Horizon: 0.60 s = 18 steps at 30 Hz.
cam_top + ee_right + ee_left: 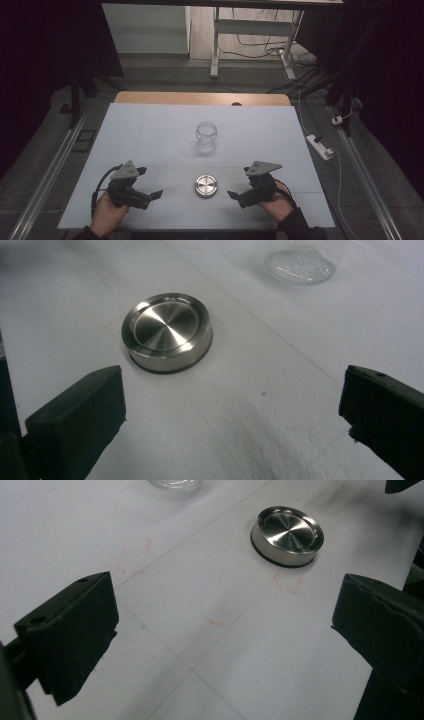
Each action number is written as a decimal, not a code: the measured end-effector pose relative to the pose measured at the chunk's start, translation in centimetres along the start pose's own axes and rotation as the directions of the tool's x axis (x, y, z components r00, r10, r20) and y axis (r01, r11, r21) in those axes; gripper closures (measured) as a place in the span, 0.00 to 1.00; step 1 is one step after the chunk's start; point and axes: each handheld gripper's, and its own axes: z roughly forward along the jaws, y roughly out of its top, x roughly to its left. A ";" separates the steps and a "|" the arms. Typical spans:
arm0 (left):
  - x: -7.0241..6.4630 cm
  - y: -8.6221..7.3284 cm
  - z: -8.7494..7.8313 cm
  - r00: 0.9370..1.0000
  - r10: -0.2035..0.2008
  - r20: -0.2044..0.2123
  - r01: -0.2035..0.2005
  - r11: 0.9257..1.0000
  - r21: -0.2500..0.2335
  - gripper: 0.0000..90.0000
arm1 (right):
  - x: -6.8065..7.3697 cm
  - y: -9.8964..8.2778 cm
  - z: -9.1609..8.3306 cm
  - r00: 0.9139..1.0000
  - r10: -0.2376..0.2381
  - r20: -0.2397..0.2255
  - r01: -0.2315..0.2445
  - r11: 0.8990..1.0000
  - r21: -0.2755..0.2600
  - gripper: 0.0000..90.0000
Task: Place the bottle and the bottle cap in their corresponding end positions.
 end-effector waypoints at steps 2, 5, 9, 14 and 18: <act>0.0 -0.3 -0.4 1.000 -0.007 -0.006 0.007 1.000 -0.003 0.00 | -0.1 -0.2 -0.2 1.000 0.007 0.004 -0.007 1.000 0.001 0.00; 0.0 -0.9 -1.0 1.000 -0.021 -0.015 0.020 1.000 -0.009 0.00 | -0.2 -0.5 -0.7 1.000 0.018 0.015 -0.018 1.000 -0.001 0.00; 0.1 -1.7 -2.0 0.999 -0.036 -0.034 0.036 0.999 -0.013 0.00 | -0.5 -1.0 -1.3 0.999 0.032 0.030 -0.032 0.999 0.002 0.00; 0.5 -2.8 -3.3 0.996 -0.072 -0.054 0.070 0.997 -0.030 0.00 | -0.8 -1.6 -2.0 0.998 0.050 0.049 -0.050 0.999 0.002 0.00; 0.8 -3.7 -4.2 0.992 -0.102 -0.070 0.099 0.994 -0.041 0.00 | -1.1 -2.1 -2.7 0.996 0.061 0.067 -0.061 0.998 -0.001 0.00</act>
